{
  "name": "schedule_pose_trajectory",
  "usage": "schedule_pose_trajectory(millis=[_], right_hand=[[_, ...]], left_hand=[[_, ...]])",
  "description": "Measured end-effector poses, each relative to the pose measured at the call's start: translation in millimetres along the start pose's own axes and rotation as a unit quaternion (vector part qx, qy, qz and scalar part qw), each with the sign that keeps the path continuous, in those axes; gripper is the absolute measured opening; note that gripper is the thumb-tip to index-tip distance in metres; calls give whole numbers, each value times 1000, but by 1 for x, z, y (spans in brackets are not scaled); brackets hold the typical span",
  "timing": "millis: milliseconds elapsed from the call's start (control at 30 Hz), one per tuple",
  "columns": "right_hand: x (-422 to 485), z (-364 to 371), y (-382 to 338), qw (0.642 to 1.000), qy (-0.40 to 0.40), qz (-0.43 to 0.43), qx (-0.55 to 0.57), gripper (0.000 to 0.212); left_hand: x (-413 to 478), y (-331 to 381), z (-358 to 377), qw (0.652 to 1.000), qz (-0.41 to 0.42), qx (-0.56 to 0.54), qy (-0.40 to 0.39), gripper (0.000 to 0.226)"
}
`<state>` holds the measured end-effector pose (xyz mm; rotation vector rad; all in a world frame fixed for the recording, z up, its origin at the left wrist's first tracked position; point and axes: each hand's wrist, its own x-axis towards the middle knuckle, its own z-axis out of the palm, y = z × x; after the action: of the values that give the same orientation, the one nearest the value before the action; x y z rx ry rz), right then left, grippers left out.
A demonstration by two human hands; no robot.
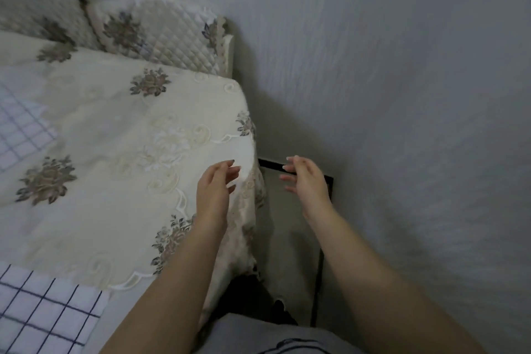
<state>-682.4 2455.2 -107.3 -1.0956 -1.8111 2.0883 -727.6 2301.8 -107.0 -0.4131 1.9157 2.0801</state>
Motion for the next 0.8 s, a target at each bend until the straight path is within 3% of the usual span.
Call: schedule_pose_trajectory(millis=[333, 800], right_hand=[[75, 121, -44, 981, -175, -12, -80, 20], [95, 291, -55, 909, -370, 3, -191, 22]], left_hand=[[87, 34, -35, 982, 8, -97, 164, 23], [140, 53, -137, 905, -20, -222, 362, 22]])
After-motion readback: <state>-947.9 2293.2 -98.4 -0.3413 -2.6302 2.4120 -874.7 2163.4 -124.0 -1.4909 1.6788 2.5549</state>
